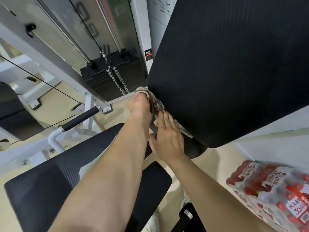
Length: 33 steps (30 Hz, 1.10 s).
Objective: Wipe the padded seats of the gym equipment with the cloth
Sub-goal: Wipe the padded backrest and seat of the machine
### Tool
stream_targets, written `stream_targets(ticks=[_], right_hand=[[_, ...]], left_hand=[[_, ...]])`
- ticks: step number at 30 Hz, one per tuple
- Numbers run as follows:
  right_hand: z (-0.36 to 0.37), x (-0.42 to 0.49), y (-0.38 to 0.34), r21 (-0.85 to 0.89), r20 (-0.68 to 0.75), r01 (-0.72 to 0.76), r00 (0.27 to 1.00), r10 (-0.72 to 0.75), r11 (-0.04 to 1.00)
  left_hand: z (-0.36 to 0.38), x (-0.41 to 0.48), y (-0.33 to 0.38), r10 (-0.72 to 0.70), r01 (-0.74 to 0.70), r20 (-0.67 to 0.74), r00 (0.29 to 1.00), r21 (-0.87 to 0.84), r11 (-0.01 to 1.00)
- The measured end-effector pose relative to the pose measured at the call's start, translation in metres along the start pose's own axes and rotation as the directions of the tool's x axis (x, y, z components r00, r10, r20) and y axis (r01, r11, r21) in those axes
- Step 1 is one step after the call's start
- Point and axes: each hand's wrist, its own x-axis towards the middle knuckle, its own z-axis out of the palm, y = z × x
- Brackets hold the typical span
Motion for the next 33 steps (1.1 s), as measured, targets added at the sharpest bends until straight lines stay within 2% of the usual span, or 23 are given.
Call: stream_targets(ticks=[3, 7, 10, 12, 16, 18, 21, 23, 24, 26, 27, 29, 33], right_hand=[[-0.001, 0.028, -0.016, 0.017, 0.041, 0.003, 0.999, -0.003, 1.000], [0.004, 0.046, -0.030, 0.047, 0.037, -0.015, 0.999, 0.014, 0.999], [0.009, 0.056, -0.037, 0.047, 0.002, 0.011, 1.000, -0.011, 0.999], [0.006, 0.066, -0.042, 0.070, 0.008, 0.067, 0.998, -0.067, 0.995], [-0.021, 0.089, -0.058, 0.118, 0.078, 0.230, 0.968, -0.240, 0.966], [-0.042, 0.086, -0.064, 0.157, 0.037, 0.244, 0.967, -0.253, 0.957], [-0.080, 0.058, -0.062, 0.138, -0.128, 0.233, 0.968, -0.216, 0.963], [-0.105, 0.041, -0.056, 0.075, -0.186, 0.248, 0.955, -0.231, 0.966], [-0.116, 0.035, -0.052, 0.050, -0.205, 0.257, 0.948, -0.241, 0.965], [-0.139, 0.028, -0.044, 0.012, -0.230, 0.272, 0.937, -0.261, 0.962], [-0.150, 0.026, -0.040, -0.011, -0.238, 0.279, 0.932, -0.274, 0.960], [-0.171, 0.024, -0.032, -0.060, -0.255, 0.286, 0.922, -0.292, 0.956], [-0.214, 0.028, -0.025, -0.124, -0.356, 0.315, 0.871, -0.339, 0.941]], left_hand=[[0.009, 0.019, 0.025, 0.008, -0.010, -0.016, 1.000, -0.122, 0.993], [0.011, 0.027, 0.027, 0.130, -0.126, 0.103, 0.986, -0.042, 0.991], [0.010, 0.024, 0.032, 0.129, -0.132, 0.186, 0.974, 0.005, 0.991], [0.005, 0.031, 0.034, 0.086, -0.103, 0.204, 0.975, 0.078, 0.992], [-0.012, 0.069, 0.041, 0.048, -0.065, 0.333, 0.942, 0.042, 0.997], [-0.015, 0.052, 0.054, 0.053, -0.045, 0.369, 0.928, -0.031, 0.999], [-0.003, 0.017, 0.061, 0.118, -0.077, 0.421, 0.899, -0.112, 0.991], [0.008, 0.007, 0.055, 0.144, -0.179, 0.415, 0.898, 0.048, 0.983], [0.011, 0.003, 0.054, 0.183, -0.276, 0.395, 0.900, 0.193, 0.942], [0.014, -0.005, 0.050, 0.268, -0.432, 0.368, 0.890, 0.496, 0.753], [0.016, -0.011, 0.050, 0.287, -0.440, 0.341, 0.895, 0.573, 0.692], [0.021, -0.028, 0.061, 0.321, -0.450, 0.316, 0.893, 0.629, 0.634], [0.062, -0.067, 0.109, 0.345, -0.584, 0.476, 0.809, 0.582, 0.566]])
